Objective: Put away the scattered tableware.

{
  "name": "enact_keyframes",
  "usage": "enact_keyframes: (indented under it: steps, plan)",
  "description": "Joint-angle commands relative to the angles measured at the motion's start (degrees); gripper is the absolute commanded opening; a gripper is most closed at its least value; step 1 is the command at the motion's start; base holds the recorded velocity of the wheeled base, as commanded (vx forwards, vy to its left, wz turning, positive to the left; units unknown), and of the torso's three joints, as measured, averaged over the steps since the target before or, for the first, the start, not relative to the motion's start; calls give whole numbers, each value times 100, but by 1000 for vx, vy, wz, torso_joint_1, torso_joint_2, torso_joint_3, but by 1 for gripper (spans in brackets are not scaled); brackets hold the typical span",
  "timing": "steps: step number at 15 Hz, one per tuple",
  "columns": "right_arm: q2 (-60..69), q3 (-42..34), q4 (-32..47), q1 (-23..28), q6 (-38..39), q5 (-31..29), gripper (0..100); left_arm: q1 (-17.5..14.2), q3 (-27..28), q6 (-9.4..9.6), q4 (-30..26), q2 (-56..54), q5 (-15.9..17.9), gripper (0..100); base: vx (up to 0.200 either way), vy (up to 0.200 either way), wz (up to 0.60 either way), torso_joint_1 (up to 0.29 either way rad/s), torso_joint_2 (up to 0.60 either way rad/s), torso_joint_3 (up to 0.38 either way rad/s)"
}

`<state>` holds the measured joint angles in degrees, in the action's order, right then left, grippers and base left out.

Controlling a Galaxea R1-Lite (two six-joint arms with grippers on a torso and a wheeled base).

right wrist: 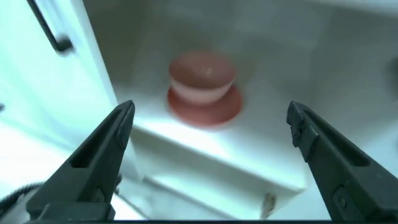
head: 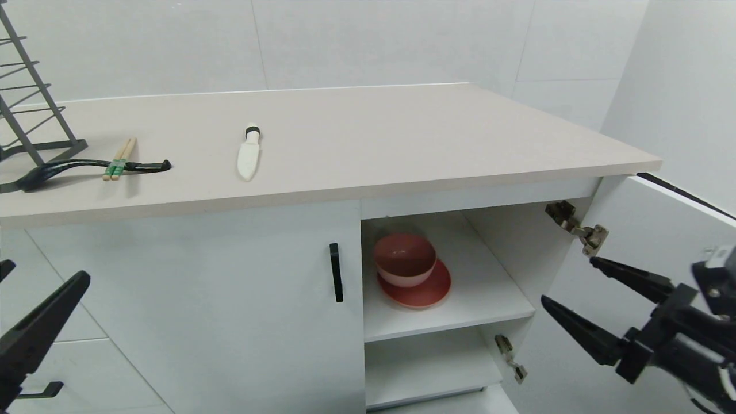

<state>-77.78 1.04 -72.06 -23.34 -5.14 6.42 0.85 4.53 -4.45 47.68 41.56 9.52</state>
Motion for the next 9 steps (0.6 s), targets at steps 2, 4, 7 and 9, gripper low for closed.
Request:
enact_keyframes:
  steps: [2, 4, 7, 9]
  plan:
    - [2469, -104, 737, 752, -4, -10, 100, -24, -418, 304, -48, -1167, 6, 100, 0, 0, 0, 0, 0, 0]
    - [3471, -104, 1221, 1113, -4, 43, 100, -217, -427, 498, -285, -1862, 6, 100, 0, 0, 0, 0, 0, 0]
    - [5053, -104, 2135, 2097, 31, 456, 100, -534, -453, 682, -839, -2741, 6, 100, 0, 0, 0, 0, 0, 0]
    - [6152, -95, 3119, 2414, 31, 869, 100, -586, -453, 709, -1129, -2908, 6, 100, 0, 0, 0, 0, 0, 0]
